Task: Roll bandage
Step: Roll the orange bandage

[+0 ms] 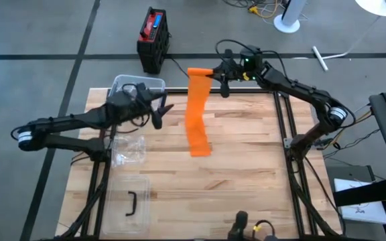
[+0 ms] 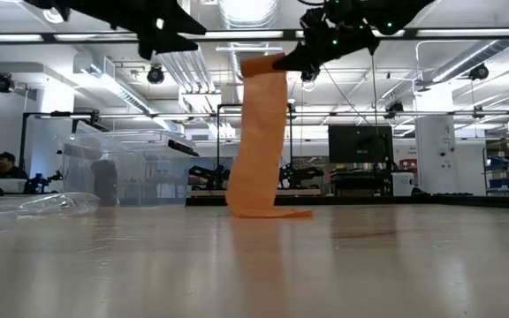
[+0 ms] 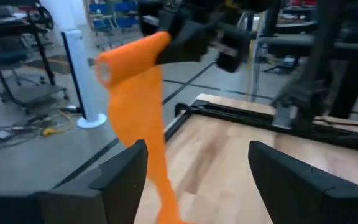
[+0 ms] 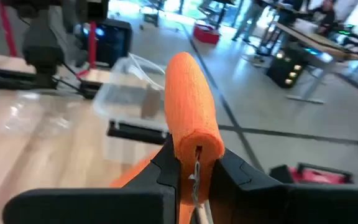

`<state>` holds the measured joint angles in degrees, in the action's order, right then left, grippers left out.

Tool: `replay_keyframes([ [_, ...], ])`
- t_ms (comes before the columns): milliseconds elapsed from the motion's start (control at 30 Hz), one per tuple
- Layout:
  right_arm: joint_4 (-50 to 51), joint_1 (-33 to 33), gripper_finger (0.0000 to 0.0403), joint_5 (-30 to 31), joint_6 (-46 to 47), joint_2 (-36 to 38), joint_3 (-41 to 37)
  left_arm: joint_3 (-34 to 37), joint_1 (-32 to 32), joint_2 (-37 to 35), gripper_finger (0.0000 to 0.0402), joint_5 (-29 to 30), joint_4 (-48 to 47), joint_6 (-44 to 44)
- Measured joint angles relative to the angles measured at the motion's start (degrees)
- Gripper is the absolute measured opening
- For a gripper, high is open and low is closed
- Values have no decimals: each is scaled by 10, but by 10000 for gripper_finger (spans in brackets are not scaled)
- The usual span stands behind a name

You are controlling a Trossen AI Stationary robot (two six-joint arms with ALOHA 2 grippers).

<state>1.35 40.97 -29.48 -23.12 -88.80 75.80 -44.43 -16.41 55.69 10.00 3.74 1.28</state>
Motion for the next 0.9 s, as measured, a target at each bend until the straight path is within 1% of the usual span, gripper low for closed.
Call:
replay_keyframes([
  [133, 2, 6, 39, 14, -4, 19, -25, 2, -50, 50, 268, -35, 59, -27],
  [233, -2, 6, 39, 11, 9, 29, -28, -4, -92, 96, 268, -87, 105, -21],
  [333, -5, 0, 39, 8, 15, 36, -28, -29, -133, 135, 274, -134, 121, -24],
  [400, -3, -5, 39, 5, 20, 36, -29, -53, -151, 152, 279, -165, 127, -44],
  [500, -7, -14, 39, -19, 27, 36, -29, -93, -167, 174, 288, -213, 126, -78],
  [633, -10, -23, 39, -55, 38, 35, -29, -157, -179, 210, 300, -285, 83, -119],
  [767, -32, -32, 39, -56, 40, 35, -29, -217, -185, 251, 303, -347, 19, -164],
  [833, -34, -33, 39, -57, 34, 35, -29, -243, -187, 267, 299, -387, -2, -180],
  [900, -34, -35, 39, -57, 27, 34, -29, -268, -187, 280, 288, -407, -15, -188],
])
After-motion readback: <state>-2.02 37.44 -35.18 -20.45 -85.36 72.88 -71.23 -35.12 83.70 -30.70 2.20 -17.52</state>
